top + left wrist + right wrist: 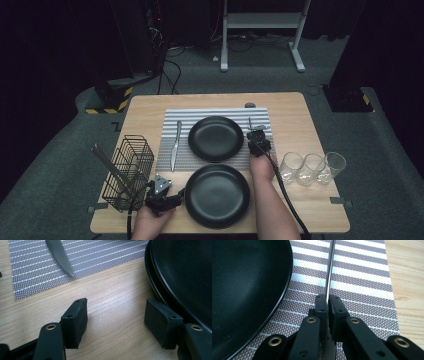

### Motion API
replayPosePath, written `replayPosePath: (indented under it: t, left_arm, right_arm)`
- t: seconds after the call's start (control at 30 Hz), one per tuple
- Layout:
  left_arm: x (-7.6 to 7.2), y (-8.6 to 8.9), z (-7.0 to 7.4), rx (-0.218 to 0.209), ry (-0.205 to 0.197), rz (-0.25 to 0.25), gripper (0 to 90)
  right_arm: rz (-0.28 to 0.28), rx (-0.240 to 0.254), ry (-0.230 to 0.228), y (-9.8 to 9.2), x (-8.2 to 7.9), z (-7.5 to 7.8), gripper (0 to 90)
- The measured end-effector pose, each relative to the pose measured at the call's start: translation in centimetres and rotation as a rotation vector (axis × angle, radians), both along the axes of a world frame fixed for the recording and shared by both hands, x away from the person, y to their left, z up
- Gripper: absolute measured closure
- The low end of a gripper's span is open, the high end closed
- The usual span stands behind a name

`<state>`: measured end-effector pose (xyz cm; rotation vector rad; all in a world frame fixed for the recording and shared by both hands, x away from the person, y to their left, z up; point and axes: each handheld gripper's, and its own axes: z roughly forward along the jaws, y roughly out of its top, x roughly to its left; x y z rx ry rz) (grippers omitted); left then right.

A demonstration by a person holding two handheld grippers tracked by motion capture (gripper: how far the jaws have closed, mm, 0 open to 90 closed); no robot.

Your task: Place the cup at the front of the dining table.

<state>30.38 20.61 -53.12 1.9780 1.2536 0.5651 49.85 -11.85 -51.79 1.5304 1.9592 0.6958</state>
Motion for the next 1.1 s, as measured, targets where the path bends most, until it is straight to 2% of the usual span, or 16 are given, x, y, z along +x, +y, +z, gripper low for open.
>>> replayPosePath:
  t: [0.57,1.1]
  left_arm:
    - [0.0,0.0,0.0,0.001,0.001,0.0,35.2]
    - [-0.01,0.0,0.01,0.001,0.0,-0.001,35.6]
  right_arm:
    - [-0.006,-0.007,0.018,0.18,0.41,0.04,85.6]
    - [-0.011,-0.01,0.016,0.18,0.38,0.05,82.4]
